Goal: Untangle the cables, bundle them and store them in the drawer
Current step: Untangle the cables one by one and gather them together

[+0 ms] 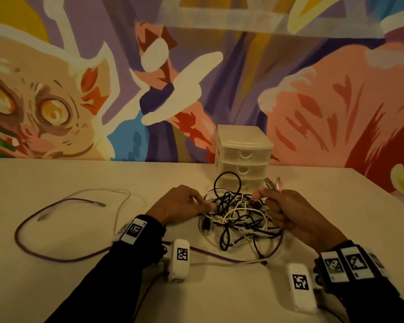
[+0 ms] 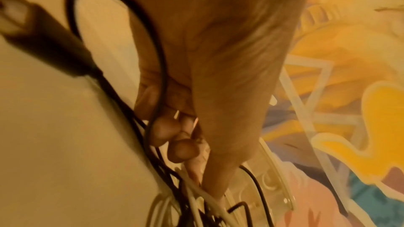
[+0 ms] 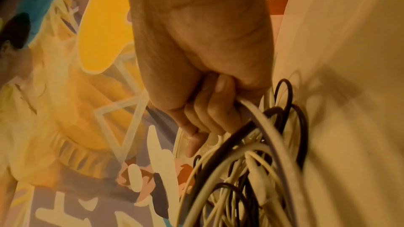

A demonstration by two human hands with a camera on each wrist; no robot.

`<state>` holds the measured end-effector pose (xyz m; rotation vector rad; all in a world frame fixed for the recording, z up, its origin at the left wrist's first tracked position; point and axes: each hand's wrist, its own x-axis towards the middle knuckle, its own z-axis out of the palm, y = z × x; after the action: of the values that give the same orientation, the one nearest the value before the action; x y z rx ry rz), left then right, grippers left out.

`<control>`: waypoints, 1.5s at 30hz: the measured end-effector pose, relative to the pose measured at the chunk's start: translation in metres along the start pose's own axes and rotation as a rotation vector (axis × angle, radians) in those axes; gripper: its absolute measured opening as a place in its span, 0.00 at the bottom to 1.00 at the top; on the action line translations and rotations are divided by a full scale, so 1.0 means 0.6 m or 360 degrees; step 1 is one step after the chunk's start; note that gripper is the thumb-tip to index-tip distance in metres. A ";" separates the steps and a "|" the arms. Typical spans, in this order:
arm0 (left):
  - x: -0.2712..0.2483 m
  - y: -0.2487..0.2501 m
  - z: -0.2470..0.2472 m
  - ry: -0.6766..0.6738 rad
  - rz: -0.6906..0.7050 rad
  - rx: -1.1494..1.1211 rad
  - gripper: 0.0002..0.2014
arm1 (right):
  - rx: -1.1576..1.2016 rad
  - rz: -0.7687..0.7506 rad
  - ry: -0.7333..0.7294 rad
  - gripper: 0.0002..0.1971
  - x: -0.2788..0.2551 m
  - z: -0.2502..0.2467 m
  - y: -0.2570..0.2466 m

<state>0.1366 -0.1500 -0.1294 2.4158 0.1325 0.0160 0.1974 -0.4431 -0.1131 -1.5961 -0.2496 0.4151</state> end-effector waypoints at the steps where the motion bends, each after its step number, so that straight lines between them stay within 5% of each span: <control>1: 0.003 0.004 -0.001 -0.0007 -0.0011 0.0111 0.21 | -0.0007 -0.0006 0.0008 0.19 0.000 0.000 0.000; 6: 0.008 0.034 -0.009 0.0186 0.0018 0.0218 0.12 | -0.0008 -0.0041 0.0048 0.18 0.001 0.002 0.001; 10: 0.032 0.066 -0.034 0.0679 0.0357 -0.0035 0.09 | 0.0105 -0.0145 0.0131 0.18 0.006 0.004 0.001; 14: 0.058 0.088 -0.030 0.0893 0.0743 -0.0155 0.05 | 0.0197 -0.0265 0.0228 0.18 0.007 0.008 0.001; 17: 0.062 0.083 0.002 0.0706 0.0917 -0.0419 0.03 | 0.0082 -0.0398 0.0364 0.19 0.009 0.013 -0.004; 22: 0.060 0.068 0.007 0.0564 0.0803 -0.0631 0.03 | -0.0289 -0.0765 0.0393 0.11 0.032 0.046 -0.039; 28: 0.068 0.059 0.009 0.0455 0.0804 -0.0657 0.05 | -0.0877 -0.0750 0.0470 0.03 0.064 0.060 -0.033; 33: 0.069 0.046 0.009 0.0247 0.0600 -0.0400 0.05 | -0.0440 -0.0924 0.0984 0.06 0.073 0.037 -0.027; 39: 0.057 0.064 0.008 0.0321 0.0562 -0.0498 0.10 | 0.0192 -0.0716 0.0668 0.04 0.066 0.035 -0.022; 45: 0.036 0.144 0.002 0.0440 0.0695 -0.0816 0.10 | 0.0003 -0.0723 0.0329 0.06 0.038 0.054 -0.030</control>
<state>0.1663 -0.2130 -0.0736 1.8755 -0.2488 0.5201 0.2061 -0.4029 -0.0986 -1.5122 -0.4398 -0.1001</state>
